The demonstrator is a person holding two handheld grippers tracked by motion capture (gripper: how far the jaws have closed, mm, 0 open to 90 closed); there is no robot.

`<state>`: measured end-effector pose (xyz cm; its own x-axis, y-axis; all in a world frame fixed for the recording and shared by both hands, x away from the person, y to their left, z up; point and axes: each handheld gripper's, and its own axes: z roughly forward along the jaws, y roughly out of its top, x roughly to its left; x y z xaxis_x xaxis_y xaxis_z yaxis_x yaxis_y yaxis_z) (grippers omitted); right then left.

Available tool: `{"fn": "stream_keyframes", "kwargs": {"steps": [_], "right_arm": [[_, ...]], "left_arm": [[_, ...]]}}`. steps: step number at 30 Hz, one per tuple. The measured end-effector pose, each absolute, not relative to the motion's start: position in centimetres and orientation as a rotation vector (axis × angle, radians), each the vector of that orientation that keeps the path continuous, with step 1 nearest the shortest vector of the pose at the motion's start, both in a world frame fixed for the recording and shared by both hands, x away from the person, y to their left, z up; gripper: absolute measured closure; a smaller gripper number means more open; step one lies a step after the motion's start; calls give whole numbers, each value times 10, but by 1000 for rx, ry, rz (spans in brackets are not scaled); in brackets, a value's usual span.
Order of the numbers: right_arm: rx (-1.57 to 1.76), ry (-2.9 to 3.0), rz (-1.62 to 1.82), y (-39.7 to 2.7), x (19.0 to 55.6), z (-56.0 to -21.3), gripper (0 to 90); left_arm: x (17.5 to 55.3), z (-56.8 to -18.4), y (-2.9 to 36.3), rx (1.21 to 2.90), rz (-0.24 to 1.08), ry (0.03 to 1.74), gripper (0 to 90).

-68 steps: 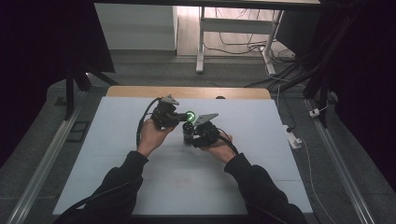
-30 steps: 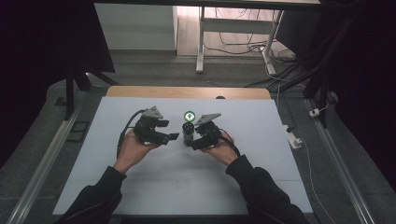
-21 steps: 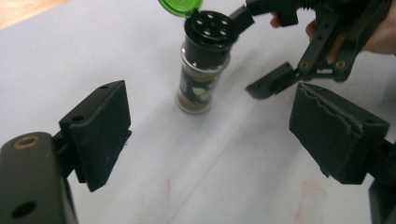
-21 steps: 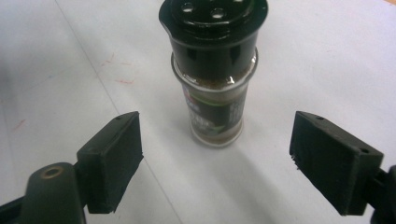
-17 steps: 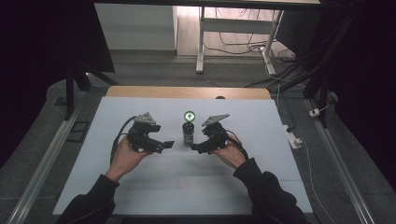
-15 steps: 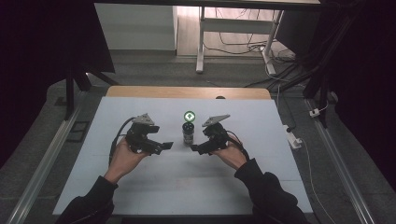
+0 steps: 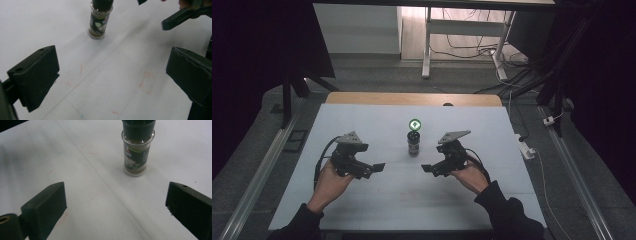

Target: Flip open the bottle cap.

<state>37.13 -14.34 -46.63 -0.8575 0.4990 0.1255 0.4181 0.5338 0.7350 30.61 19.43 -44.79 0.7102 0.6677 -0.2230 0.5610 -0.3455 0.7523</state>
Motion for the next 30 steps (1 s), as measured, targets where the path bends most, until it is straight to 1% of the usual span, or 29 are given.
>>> {"fn": "stream_keyframes", "kwargs": {"steps": [5, 15, 30], "right_arm": [[824, 2642, 1233, -158, 360, -465, 0], [862, 2587, 1218, -189, 336, -458, 0], [982, 2433, 1214, -249, 299, -450, 0]], "left_arm": [[292, -451, 208, 2008, 161, 963, 0], [265, -454, 231, 1962, 179, 989, 0], [221, -458, 262, 1928, 253, 1046, 0]]}}
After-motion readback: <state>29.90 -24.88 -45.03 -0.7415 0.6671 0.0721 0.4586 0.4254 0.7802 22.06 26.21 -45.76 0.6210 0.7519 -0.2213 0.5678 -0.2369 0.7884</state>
